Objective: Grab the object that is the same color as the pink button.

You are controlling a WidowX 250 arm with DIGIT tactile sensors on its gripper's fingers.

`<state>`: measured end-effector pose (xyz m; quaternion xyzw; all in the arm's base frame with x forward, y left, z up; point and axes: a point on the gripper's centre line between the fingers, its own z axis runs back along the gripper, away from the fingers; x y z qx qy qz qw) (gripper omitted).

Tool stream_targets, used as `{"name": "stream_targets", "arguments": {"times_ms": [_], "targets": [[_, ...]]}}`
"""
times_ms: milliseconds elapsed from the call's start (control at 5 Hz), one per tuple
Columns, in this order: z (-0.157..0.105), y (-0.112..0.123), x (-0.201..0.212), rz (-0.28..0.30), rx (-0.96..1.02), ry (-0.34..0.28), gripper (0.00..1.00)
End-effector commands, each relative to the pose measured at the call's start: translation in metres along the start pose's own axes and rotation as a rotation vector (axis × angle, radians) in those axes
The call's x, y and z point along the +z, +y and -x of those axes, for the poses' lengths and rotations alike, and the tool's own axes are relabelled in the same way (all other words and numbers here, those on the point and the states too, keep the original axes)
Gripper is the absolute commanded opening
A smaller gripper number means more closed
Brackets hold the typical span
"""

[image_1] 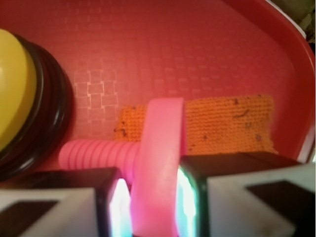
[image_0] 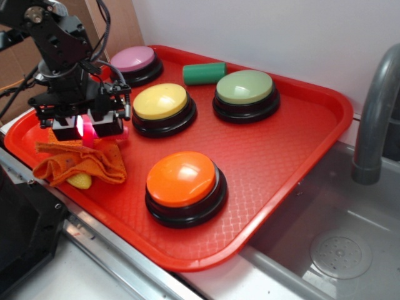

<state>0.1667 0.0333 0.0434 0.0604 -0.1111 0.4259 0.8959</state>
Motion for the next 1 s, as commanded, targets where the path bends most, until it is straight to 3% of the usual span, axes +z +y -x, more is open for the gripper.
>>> {"name": "stream_targets", "arguments": {"times_ms": [0,400,800], "targets": [[-0.012,0.002,0.010,0.024,-0.065,0.003,0.00],[-0.026,-0.026,0.095,0.133,-0.471,0.068,0.00],[-0.029,-0.052,0.130,0.255,-0.658,0.093,0.00]]}}
